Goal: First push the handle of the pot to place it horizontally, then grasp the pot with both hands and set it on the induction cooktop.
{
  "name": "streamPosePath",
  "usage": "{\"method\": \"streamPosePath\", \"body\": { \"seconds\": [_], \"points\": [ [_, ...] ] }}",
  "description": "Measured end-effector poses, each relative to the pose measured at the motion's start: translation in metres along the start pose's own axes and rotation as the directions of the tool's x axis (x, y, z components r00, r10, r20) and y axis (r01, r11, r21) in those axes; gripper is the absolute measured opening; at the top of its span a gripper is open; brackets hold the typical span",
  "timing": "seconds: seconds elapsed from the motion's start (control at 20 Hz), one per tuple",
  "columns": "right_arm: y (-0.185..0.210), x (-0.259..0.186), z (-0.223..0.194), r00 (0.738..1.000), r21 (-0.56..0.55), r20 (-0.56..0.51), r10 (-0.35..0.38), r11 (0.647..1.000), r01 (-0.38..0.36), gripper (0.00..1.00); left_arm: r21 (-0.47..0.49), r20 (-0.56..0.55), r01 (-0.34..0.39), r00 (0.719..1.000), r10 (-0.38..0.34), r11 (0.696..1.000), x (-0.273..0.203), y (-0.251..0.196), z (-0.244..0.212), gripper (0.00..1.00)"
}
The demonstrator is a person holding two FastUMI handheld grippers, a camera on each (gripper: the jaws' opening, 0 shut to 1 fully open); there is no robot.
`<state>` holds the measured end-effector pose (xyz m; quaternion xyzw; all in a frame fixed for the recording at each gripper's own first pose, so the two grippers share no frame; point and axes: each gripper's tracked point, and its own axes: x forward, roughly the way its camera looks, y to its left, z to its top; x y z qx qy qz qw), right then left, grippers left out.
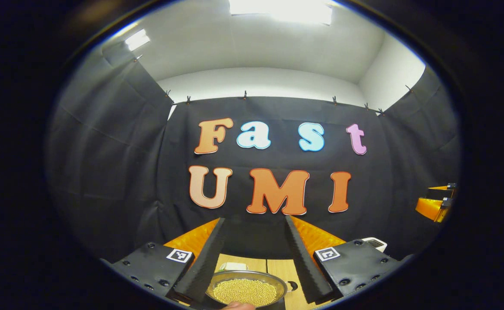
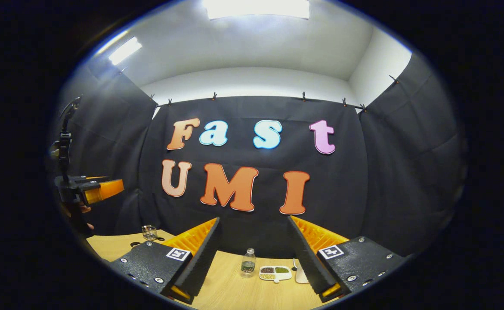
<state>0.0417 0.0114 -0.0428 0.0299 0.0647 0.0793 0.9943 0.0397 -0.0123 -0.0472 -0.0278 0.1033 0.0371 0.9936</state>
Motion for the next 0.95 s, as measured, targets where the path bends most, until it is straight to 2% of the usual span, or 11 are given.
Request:
{"method": "streamPosePath", "body": {
  "seconds": [0.1, 0.3, 0.4, 0.5, 0.55, 0.6, 0.65, 0.7, 0.75, 0.9, 0.95],
  "points": [
    [-0.003, 0.002, -0.001, 1.0, 0.007, 0.01, -0.009, 1.0, 0.009, 0.93, -0.009, 0.01, -0.034, 0.999, 0.034, 0.999, 0.002, 0.004, -0.001, 0.89],
    [-0.011, 0.004, -0.005, 1.0, 0.025, -0.015, -0.021, 0.999, 0.021, 0.94, -0.026, 0.015, -0.031, 0.999, 0.031, 0.999, 0.006, 0.0, 0.003, 0.92],
    [-0.014, 0.005, -0.004, 1.0, 0.044, -0.013, -0.011, 0.999, 0.012, 0.94, -0.004, 0.013, -0.024, 1.0, 0.024, 1.0, 0.008, -0.003, 0.0, 0.89],
    [-0.015, 0.007, -0.004, 1.0, 0.067, -0.009, -0.011, 0.998, 0.011, 0.95, 0.016, 0.001, -0.009, 1.0, 0.009, 1.0, 0.008, -0.01, -0.003, 0.92],
    [-0.02, 0.009, -0.004, 1.0, 0.059, -0.002, -0.028, 0.998, 0.028, 0.94, 0.022, 0.0, 0.004, 1.0, -0.004, 1.0, 0.007, -0.013, -0.002, 0.89],
    [-0.026, 0.012, -0.004, 0.999, 0.038, 0.006, -0.054, 0.998, 0.054, 0.94, 0.03, 0.006, 0.014, 1.0, -0.014, 0.999, 0.007, -0.015, 0.001, 0.92],
    [-0.031, 0.014, -0.005, 0.997, 0.018, 0.007, -0.081, 0.997, 0.081, 0.94, 0.04, 0.021, 0.013, 1.0, -0.014, 0.999, 0.007, -0.014, 0.008, 0.86],
    [-0.034, 0.015, -0.003, 0.995, 0.006, 0.006, -0.096, 0.995, 0.096, 0.98, 0.054, 0.035, 0.011, 0.999, -0.013, 0.998, 0.008, -0.011, 0.014, 0.88],
    [-0.031, 0.015, -0.002, 0.995, 0.004, 0.004, -0.098, 0.995, 0.098, 0.94, 0.071, 0.045, 0.011, 0.999, -0.014, 0.997, 0.009, -0.012, 0.019, 0.89],
    [-0.024, 0.016, 0.006, 0.996, 0.003, 0.013, -0.086, 0.996, 0.086, 0.95, 0.09, 0.076, 0.013, 0.997, -0.02, 0.996, 0.006, -0.013, 0.033, 0.92],
    [-0.023, 0.015, 0.008, 0.996, -0.002, 0.017, -0.087, 0.996, 0.087, 0.95, 0.108, 0.071, -0.001, 0.997, -0.007, 0.994, 0.006, -0.01, 0.034, 0.86]
  ]
}}
